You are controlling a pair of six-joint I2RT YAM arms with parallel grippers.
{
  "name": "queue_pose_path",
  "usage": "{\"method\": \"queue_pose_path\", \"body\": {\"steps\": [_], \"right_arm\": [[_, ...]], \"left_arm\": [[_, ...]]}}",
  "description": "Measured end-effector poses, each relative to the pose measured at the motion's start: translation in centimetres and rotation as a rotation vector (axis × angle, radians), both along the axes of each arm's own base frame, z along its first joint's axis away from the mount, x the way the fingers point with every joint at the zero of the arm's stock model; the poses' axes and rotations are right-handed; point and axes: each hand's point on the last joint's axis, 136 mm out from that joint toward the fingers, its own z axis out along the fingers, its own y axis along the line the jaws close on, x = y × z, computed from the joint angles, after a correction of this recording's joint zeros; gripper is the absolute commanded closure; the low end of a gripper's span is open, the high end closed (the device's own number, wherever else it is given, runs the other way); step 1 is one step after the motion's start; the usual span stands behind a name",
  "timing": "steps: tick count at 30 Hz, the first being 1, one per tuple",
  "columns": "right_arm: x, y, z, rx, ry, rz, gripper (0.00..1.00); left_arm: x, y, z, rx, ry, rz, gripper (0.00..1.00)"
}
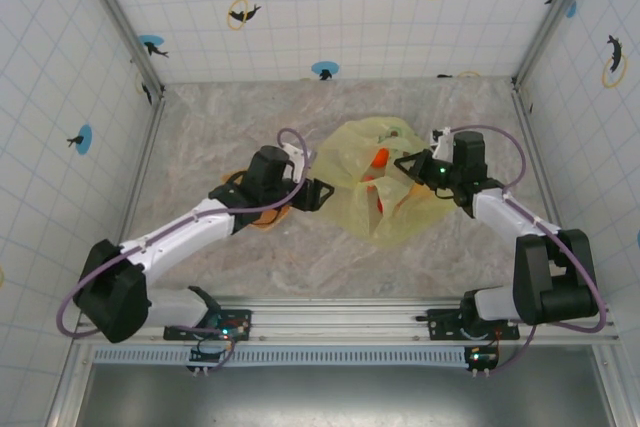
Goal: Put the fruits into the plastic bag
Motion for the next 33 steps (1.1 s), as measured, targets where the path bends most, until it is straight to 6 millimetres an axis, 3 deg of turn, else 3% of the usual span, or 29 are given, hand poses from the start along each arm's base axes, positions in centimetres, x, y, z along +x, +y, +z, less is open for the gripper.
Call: {"method": "queue_pose_path", "body": {"steps": [5,10,14,20,25,33], "right_arm": [[0.0,0.0,0.0,0.0,-0.001,0.0,1.0],[0.0,0.0,0.0,0.001,0.0,0.001,1.0],[-0.1,0.0,-0.3,0.003,0.0,0.002,1.0],[-0.4,0.0,-0.9,0.001,0.013,0.003,1.0],[-0.3,-0.2,-0.9,0.003,0.013,0.001,1.0],[-0.5,-0.1,-0.9,0.007,0.015,0.006,1.0]], "left_arm": [[0.9,3.1,1.6,-0.001,-0.051,0.099,0.27],[3.3,8.0,3.4,0.019,-0.112,0.283,0.24],[4.5,11.0,2.6,0.068,-0.095,0.407,0.2],[4.7,11.4,-1.9,0.126,0.053,0.468,0.15],[3.7,11.6,-5.5,0.135,0.169,0.499,0.12],[3.9,10.7,-7.4,0.096,0.229,0.512,0.1]]}}
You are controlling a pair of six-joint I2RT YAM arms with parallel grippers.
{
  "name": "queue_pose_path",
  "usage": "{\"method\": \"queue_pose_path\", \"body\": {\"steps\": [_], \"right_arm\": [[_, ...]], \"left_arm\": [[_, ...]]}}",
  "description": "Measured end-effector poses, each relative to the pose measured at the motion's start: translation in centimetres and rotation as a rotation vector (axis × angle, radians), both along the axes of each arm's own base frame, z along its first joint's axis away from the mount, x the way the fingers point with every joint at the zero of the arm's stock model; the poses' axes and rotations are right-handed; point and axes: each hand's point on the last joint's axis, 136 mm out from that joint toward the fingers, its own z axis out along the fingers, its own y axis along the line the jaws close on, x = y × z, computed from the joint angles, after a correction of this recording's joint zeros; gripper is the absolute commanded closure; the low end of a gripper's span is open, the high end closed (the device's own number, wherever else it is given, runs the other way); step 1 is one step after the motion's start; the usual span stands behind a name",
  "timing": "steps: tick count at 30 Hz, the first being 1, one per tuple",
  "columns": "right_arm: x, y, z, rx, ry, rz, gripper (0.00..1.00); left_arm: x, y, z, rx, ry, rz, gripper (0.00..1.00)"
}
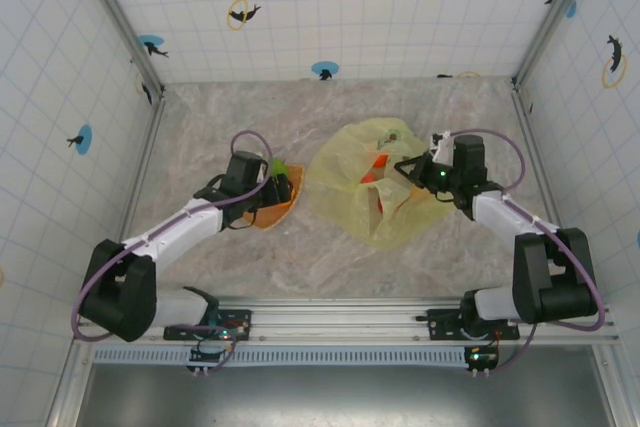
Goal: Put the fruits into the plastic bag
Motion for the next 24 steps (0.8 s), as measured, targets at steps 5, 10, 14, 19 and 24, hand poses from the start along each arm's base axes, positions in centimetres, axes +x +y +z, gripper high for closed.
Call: {"method": "queue_pose_path", "body": {"steps": [5,10,14,19,24], "right_arm": [[-0.1,0.0,-0.1,0.001,0.003,0.0,1.0],[-0.1,0.0,-0.1,0.004,0.0,0.003,1.0],[0.0,0.0,-0.2,0.005,0.0,0.004,1.0],[-0.1,0.1,-0.3,0.005,0.003,0.004,1.0],[-0.1,0.0,-0.4,0.005,0.002,0.003,1.0]], "left_arm": [[0.1,-0.1,-0.9,-0.008,0.012,0.007,0.09],[0.3,-0.2,-1.9,-0.003,0.027,0.009,0.09],[0.5,-0.4,-2.7,-0.001,0.037,0.013,0.09],[0.8,-0.5,-3.8,0.002,0.057,0.021,0.11],[1.0,-0.6,-4.5,0.006,0.065,0.023,0.14]]}}
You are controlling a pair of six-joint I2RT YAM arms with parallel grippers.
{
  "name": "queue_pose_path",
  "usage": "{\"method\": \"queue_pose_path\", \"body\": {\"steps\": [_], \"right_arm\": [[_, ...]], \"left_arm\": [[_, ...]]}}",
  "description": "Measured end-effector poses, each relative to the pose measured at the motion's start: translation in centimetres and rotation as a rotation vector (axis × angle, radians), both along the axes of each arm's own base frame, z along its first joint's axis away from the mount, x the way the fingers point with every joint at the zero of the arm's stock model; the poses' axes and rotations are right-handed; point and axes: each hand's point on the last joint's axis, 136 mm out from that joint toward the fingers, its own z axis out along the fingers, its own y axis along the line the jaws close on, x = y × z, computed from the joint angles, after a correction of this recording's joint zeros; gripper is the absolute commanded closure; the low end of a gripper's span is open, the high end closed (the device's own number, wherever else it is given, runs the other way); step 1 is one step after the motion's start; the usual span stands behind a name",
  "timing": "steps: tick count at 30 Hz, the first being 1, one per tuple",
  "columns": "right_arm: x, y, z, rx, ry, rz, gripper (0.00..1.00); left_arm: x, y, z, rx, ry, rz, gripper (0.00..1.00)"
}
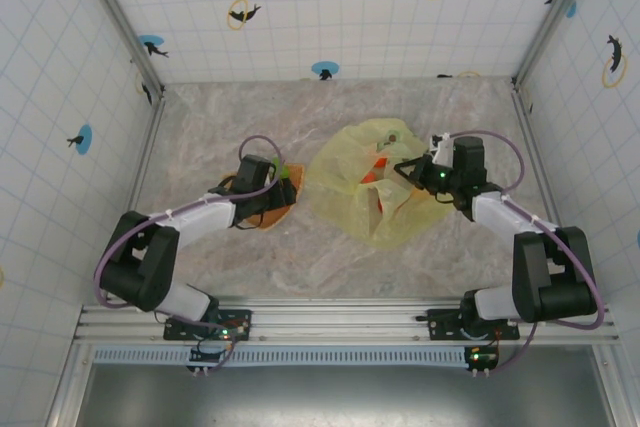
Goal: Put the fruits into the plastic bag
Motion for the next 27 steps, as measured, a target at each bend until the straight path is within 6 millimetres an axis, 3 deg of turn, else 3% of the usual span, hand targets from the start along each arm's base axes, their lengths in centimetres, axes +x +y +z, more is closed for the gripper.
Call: {"method": "queue_pose_path", "body": {"steps": [27], "right_arm": [[0.0,-0.4,-0.6,0.002,0.006,-0.008,1.0]], "left_arm": [[1.2,-0.4,-0.5,0.007,-0.004,0.005,0.4]]}}
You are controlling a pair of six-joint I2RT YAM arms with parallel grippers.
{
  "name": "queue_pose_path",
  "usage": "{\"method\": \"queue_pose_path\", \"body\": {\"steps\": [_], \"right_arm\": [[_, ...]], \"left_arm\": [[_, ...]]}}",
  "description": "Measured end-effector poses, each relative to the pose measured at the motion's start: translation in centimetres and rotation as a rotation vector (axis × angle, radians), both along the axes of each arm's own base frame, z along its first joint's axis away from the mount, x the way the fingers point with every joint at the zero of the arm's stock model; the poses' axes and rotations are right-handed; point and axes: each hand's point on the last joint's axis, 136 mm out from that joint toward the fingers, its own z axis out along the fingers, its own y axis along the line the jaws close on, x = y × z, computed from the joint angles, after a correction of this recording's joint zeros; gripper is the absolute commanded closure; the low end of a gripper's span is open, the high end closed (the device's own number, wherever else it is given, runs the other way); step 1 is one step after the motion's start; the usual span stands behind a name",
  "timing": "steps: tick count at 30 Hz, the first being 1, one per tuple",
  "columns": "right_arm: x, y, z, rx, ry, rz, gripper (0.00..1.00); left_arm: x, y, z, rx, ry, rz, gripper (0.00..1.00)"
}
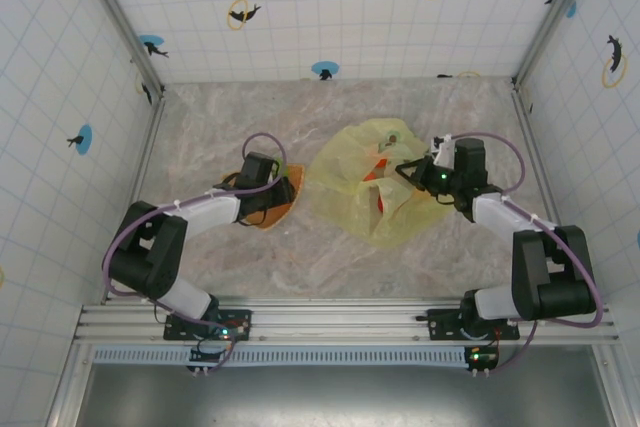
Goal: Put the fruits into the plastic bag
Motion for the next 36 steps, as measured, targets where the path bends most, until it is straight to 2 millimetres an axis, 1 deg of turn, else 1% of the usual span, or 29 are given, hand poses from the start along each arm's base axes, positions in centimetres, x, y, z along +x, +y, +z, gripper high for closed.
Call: {"method": "queue_pose_path", "body": {"steps": [4,8,10,12,15,17,20,25,28,31,36], "right_arm": [[0.0,0.0,-0.1,0.0,0.003,0.001,1.0],[-0.1,0.0,-0.2,0.0,0.004,0.002,1.0],[-0.1,0.0,-0.1,0.0,0.003,0.002,1.0],[-0.1,0.0,-0.2,0.0,0.004,0.001,1.0],[0.0,0.0,-0.1,0.002,0.002,0.001,1.0],[0.0,0.0,-0.1,0.004,0.003,-0.001,1.0],[0.0,0.0,0.0,0.006,0.004,-0.002,1.0],[0.0,0.0,0.0,0.007,0.005,-0.003,1.0],[0.0,0.1,0.0,0.009,0.007,-0.003,1.0],[-0.1,0.3,0.0,0.009,0.009,0.003,1.0],[-0.4,0.9,0.0,0.012,0.012,0.018,1.0]], "left_arm": [[0.2,0.0,1.9,-0.02,-0.05,0.003,0.41],[-0.2,-0.3,4.9,-0.049,-0.124,-0.009,0.42],[-0.7,-0.9,6.3,-0.063,-0.16,-0.032,0.42],[-1.5,-2.1,7.7,-0.077,-0.2,-0.082,0.43],[-3.0,-4.3,8.8,-0.091,-0.231,-0.164,0.43],[-4.0,-5.8,8.7,-0.088,-0.232,-0.225,0.43],[-5.2,-8.2,7.8,-0.07,-0.216,-0.314,0.44],[-6.1,-12.5,5.7,-0.047,-0.172,-0.438,0.44],[-6.1,-14.8,4.6,-0.045,-0.151,-0.491,0.44],[-5.7,-17.0,4.1,-0.058,-0.141,-0.534,0.43],[-4.6,-20.9,4.8,-0.125,-0.155,-0.589,0.41]]}}
